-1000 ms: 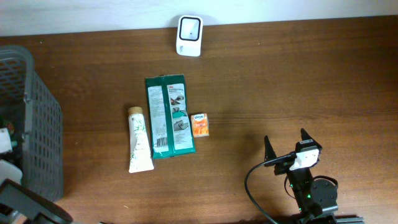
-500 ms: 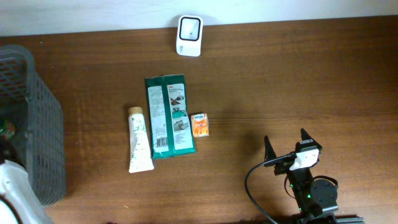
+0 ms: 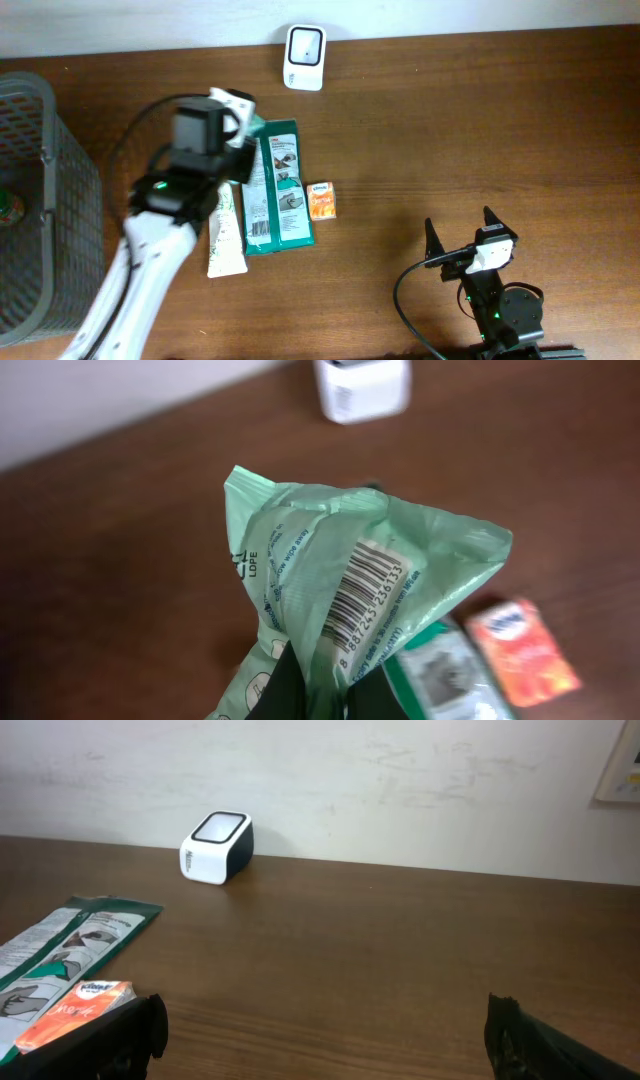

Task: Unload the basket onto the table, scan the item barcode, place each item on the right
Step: 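Place green wipes pouch on table right of orange packet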

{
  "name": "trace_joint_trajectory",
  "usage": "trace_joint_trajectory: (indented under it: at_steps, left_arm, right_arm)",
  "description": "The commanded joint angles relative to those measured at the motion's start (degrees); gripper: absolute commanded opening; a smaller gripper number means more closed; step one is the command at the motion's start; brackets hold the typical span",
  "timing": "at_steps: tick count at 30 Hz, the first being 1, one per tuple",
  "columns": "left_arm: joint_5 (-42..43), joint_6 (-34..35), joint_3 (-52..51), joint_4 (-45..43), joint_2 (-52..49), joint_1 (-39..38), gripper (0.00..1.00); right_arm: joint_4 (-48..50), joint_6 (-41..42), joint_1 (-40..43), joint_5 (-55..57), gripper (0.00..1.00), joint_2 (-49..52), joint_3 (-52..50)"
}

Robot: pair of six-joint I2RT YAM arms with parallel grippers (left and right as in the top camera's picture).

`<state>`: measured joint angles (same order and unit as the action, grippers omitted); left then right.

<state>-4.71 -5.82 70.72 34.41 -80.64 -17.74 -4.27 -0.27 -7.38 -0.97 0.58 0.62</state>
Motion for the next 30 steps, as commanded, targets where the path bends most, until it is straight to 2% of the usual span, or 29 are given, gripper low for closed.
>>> trace_joint_trajectory:
  at_steps: [1, 3, 5, 6, 8, 10, 15, 20, 22, 23, 24, 25, 30]
  left_arm:
    - [9.77, 3.72, 0.15, -2.97, -6.75, -7.34, 0.00]
    - [12.92, 3.72, 0.15, -4.79, -10.03, -9.73, 0.00]
    - [12.24, 8.28, 0.15, -7.89, -14.95, -12.72, 0.00]
    - [12.24, 12.92, 0.15, -10.10, -17.79, -13.79, 0.00]
    - [12.24, 15.45, 0.15, -14.75, -22.23, -15.54, 0.00]
    - [10.08, 15.41, 0.15, -20.44, -26.16, -17.38, 0.00]
    - [-4.68, 15.19, 0.15, -29.27, -31.63, -21.14, 0.00]
    - [-6.32, 15.13, 0.15, -35.04, -35.06, -21.24, 0.00]
    - [-6.29, 12.96, 0.15, -35.95, -36.81, -21.27, 0.02]
    - [-6.27, 12.63, 0.15, -36.00, -36.94, -21.27, 0.08]
    - [-6.25, 12.63, 0.15, -36.33, -36.94, -21.27, 0.19]
    - [-6.25, 12.63, 0.15, -36.33, -36.94, -21.27, 0.41]
    - [-6.23, 12.63, 0.22, -36.09, -36.52, -21.27, 0.99]
  right_arm:
    - [-0.24, -0.35, 0.28, -0.28, 0.98, -0.39, -0.31]
    - [-0.24, -0.35, 0.28, -0.28, 0.98, -0.39, -0.31]
    - [-0.24, -0.35, 0.28, -0.28, 0.98, -0.37, -0.31]
    - [-0.24, -0.35, 0.28, -0.28, 0.98, -0.39, -0.31]
    - [-0.24, -0.35, 0.28, -0.28, 0.98, -0.39, -0.31]
    - [-0.24, -0.35, 0.28, -0.28, 0.98, -0.39, -0.31]
    - [-0.24, -0.35, 0.28, -0.28, 0.98, -0.39, -0.31]
    - [-0.24, -0.35, 0.28, -0.28, 0.98, -0.39, -0.31]
    - [-0.24, -0.35, 0.28, -0.28, 0.98, -0.39, -0.31]
    - [-0.24, -0.35, 0.28, -0.28, 0.98, -0.39, -0.31]
    - [-0.24, -0.35, 0.28, -0.28, 0.98, -0.39, -0.31]
    - [-0.24, -0.35, 0.28, -0.28, 0.98, -0.39, -0.31]
    - [-0.24, -0.35, 0.28, -0.28, 0.98, -0.39, -0.31]
